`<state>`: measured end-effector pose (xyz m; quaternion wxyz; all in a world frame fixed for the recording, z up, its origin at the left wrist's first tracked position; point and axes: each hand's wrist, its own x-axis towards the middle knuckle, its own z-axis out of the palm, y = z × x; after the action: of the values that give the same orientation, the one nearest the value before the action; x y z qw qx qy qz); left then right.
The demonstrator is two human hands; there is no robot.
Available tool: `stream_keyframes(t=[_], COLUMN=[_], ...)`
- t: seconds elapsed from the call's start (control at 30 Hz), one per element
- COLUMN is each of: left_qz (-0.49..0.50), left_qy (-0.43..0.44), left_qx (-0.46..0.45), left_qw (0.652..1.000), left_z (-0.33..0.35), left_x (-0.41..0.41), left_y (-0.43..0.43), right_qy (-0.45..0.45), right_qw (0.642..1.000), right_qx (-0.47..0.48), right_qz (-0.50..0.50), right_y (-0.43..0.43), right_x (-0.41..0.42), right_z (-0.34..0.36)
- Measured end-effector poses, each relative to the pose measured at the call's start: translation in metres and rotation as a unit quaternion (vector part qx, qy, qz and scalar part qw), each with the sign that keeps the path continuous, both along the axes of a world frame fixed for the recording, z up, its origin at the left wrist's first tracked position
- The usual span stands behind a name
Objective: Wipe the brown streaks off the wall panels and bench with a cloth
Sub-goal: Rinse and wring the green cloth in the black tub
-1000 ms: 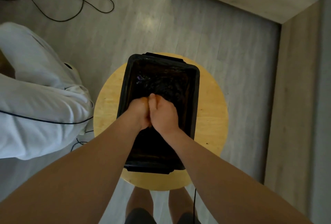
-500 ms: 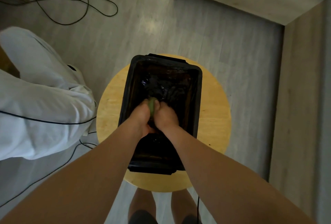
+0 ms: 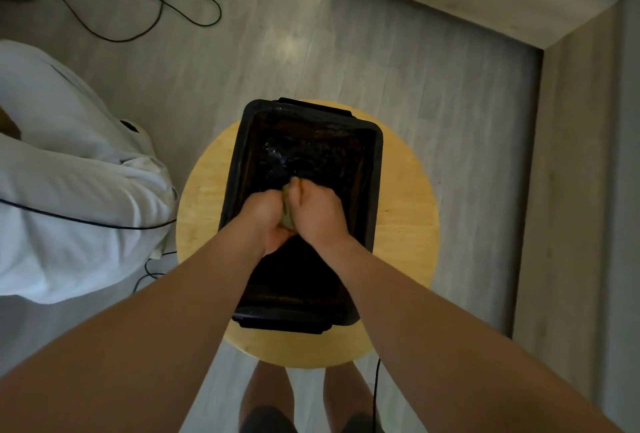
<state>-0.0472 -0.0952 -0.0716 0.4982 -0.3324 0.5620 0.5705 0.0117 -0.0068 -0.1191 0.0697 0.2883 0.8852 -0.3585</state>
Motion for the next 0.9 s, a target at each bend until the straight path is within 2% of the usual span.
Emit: stream_keyframes(t=[0.07, 0.13, 0.2, 0.3, 0.33, 0.4, 0.5, 0.57, 0.63, 0.73, 0.8, 0.83, 0.9], left_qz=[0.001, 0.003, -0.012, -0.014, 0.001, 0.026, -0.016, -0.021, -0.038, -0.038, -0.016, -0.018, -0.009], left_qy=[0.013, 0.013, -0.003, -0.047, -0.054, -0.057, -0.019, -0.013, 0.002, 0.002, 0.019, 0.030, 0.042], left_qx=[0.011, 0.003, -0.015, -0.014, -0.010, -0.003, -0.021, -0.030, -0.009, -0.006, 0.004, 0.003, -0.007], left_qw=[1.000, 1.000, 1.000, 0.999, 0.998, 0.998, 0.999, 0.999, 0.999, 0.999, 1.000, 0.999, 0.999], left_z=[-0.002, -0.002, -0.005, -0.023, -0.029, -0.030, -0.028, -0.029, -0.025, -0.015, -0.011, -0.009, -0.008], left_x=[0.005, 0.008, 0.005, 0.001, 0.000, -0.005, -0.013, -0.015, -0.010, -0.003, 0.003, 0.007, 0.011], left_y=[-0.007, -0.012, -0.014, -0.007, -0.004, -0.001, 0.001, 0.002, -0.001, 0.004, 0.004, 0.004, 0.001], right_qy=[-0.084, -0.096, -0.120, -0.232, -0.222, -0.129, 0.007, 0.070, 0.083, 0.015, -0.075, -0.115, -0.130], right_qw=[0.995, 0.989, 0.976, 0.940, 0.939, 0.947, 0.950, 0.963, 0.980, 0.998, 0.997, 0.992, 0.985], right_qx=[0.043, 0.049, -0.037, -0.192, -0.216, -0.250, -0.278, -0.238, -0.157, -0.039, 0.009, 0.023, 0.038], right_qz=[-0.027, -0.106, -0.178, -0.162, -0.151, -0.152, -0.140, -0.108, -0.085, -0.043, -0.035, -0.047, -0.111], right_y=[0.016, 0.017, 0.003, -0.013, -0.014, -0.015, -0.025, -0.031, -0.032, -0.018, 0.004, 0.013, 0.015], right_x=[-0.012, -0.020, -0.024, -0.017, -0.014, -0.003, 0.010, 0.013, 0.011, 0.003, -0.008, -0.015, -0.027], right_z=[-0.011, -0.016, -0.016, -0.021, -0.017, 0.002, 0.041, 0.051, 0.044, 0.017, -0.004, -0.013, -0.023])
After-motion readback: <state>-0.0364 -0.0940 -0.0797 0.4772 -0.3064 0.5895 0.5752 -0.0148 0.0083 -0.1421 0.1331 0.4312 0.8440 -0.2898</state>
